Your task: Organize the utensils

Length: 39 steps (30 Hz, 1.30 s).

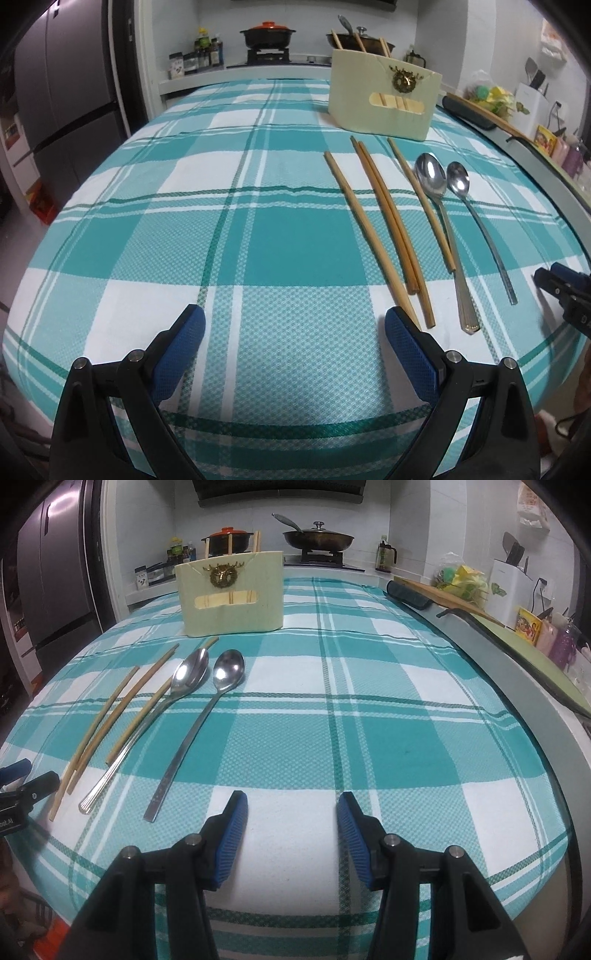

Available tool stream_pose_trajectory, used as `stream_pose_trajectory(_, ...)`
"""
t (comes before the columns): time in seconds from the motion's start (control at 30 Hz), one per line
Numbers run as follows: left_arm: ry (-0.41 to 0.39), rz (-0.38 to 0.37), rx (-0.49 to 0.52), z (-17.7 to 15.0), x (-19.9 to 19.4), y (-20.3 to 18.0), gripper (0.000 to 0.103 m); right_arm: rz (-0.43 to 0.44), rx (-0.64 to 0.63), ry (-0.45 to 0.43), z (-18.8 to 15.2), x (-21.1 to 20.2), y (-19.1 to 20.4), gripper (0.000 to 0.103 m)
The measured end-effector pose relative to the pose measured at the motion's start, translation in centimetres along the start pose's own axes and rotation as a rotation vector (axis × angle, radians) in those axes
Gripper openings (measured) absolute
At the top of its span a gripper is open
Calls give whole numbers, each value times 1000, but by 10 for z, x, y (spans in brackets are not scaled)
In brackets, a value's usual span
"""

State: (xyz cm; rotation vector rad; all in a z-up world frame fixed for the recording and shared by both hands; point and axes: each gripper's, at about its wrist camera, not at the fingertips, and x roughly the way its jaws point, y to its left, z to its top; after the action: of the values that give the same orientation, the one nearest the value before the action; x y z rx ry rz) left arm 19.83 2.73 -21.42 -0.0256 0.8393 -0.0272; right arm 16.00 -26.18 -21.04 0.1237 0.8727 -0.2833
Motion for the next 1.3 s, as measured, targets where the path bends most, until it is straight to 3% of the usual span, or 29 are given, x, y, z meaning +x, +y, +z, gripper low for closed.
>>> stream_pose_trajectory(1.3, -26, 6, 29, -5, 1, -3, 102, -21, -1, -36, -7, 2, 4, 53)
